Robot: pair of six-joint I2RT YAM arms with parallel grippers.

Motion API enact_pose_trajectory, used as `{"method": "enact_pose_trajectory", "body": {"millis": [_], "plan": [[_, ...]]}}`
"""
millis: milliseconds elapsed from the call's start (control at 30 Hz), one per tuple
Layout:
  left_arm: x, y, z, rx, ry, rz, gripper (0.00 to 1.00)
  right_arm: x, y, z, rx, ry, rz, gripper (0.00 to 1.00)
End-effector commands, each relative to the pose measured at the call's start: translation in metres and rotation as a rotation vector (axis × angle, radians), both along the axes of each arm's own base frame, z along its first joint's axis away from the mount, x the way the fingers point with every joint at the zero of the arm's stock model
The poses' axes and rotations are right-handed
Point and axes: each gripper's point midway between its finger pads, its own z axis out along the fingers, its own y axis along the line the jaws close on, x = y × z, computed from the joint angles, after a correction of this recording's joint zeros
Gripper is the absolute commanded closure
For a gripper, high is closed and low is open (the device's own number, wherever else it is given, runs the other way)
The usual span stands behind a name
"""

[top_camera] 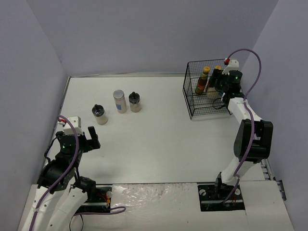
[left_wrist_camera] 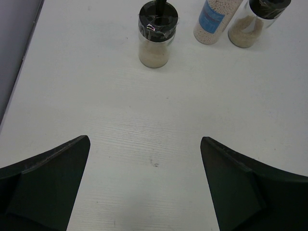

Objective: Organize the condiment bottles

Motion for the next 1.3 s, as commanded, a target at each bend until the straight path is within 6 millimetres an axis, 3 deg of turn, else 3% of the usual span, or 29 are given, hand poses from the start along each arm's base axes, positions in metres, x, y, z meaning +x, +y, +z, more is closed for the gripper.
{"method": "enact_pose_trajectory", "body": {"millis": [0,67,100,367,600,767,900,1267], "plan": [[0.009,-0.001,0.019,-0.027,-0.061,0.013,0.03,0.003,-0.005,0.01,0.019,-0.045,-0.013,0.59],[0.009,-0.001,0.019,-0.027,-0.063,0.013,0.03,0.002,-0.002,0.021,0.018,-0.063,0.001,0.81],[0.008,-0.001,0.019,-0.026,-0.064,0.015,0.03,0.002,-0.001,0.029,0.012,-0.076,0.006,0.85],[0.008,-0.001,0.02,-0.027,-0.068,0.013,0.03,-0.002,-0.002,0.086,-0.058,-0.166,0.027,0.88],[0.008,-0.001,0.021,-0.028,-0.071,0.011,0.03,-0.005,0.008,0.112,-0.055,-0.21,0.081,0.88],[0.008,-0.001,0.022,-0.03,-0.077,0.011,0.03,-0.006,0.022,0.114,-0.046,-0.21,0.134,0.9],[0.007,-0.001,0.022,-0.031,-0.078,0.008,0.03,-0.006,0.032,0.105,-0.042,-0.182,0.169,0.92],[0.007,-0.001,0.022,-0.029,-0.079,0.011,0.03,0.004,0.029,0.051,-0.012,-0.085,0.138,0.98]]}}
